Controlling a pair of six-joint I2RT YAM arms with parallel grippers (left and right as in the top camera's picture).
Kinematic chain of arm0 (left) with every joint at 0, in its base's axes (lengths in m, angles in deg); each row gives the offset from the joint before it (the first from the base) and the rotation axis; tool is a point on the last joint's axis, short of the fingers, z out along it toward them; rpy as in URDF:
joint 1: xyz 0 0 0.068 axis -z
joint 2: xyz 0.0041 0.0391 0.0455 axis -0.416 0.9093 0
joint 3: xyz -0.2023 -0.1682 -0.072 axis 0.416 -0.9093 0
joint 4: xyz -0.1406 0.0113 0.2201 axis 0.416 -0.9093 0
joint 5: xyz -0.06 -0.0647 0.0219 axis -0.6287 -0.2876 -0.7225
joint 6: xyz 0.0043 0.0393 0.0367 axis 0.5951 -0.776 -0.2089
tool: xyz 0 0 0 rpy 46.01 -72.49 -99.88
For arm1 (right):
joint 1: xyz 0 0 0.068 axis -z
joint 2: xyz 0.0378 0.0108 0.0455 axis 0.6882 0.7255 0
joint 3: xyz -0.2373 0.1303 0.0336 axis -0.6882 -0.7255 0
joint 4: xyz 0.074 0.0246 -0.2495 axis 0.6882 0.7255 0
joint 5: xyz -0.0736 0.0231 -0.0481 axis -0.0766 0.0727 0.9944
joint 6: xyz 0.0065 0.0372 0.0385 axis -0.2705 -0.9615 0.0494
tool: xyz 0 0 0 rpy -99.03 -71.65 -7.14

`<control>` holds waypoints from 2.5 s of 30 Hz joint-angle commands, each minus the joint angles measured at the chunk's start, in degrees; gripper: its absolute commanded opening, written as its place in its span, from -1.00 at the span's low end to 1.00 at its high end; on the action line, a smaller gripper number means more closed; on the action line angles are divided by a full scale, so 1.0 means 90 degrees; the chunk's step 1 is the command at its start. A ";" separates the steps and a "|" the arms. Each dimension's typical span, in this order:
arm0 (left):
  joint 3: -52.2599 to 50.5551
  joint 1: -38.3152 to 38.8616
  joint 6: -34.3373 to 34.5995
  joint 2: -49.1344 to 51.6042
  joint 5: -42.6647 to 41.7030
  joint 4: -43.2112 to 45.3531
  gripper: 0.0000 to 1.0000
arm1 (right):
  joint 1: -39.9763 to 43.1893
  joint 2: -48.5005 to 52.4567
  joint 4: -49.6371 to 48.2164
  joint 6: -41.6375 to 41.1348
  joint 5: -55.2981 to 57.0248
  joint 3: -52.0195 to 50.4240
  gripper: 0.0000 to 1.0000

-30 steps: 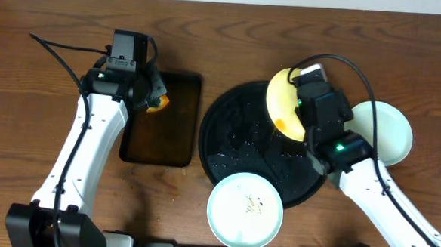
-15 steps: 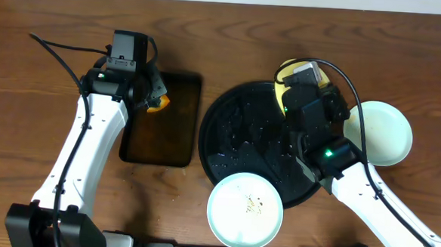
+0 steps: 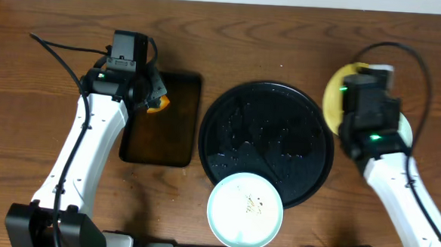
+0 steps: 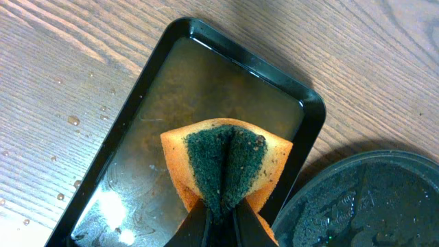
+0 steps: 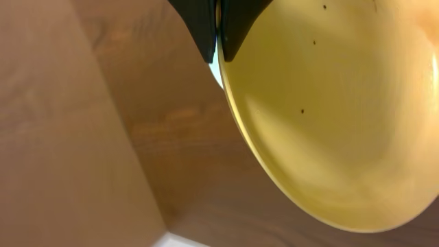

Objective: Clean dirty plates on tray and stack at the side
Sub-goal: 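Lift the yellow plate with the right gripper onto the mint plate, then grip the last mint plate with the right gripper and drag it to the tray center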

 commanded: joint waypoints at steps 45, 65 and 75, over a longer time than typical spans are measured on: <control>-0.0027 -0.0022 0.0078 -0.0024 0.0015 -0.0068 -0.84 | -0.0697 0.0585 0.3495 0.0092 -0.7873 0.0010 -0.01; -0.0027 -0.0022 0.0080 -0.0024 0.0012 -0.0097 -0.84 | -0.2183 0.0593 0.3130 -0.1025 -0.6647 -0.0823 -0.23; -0.0027 -0.0022 0.0080 -0.0024 0.0012 -0.0131 -0.83 | -0.2188 0.0593 0.2943 -0.1256 -0.6649 -0.0855 -0.71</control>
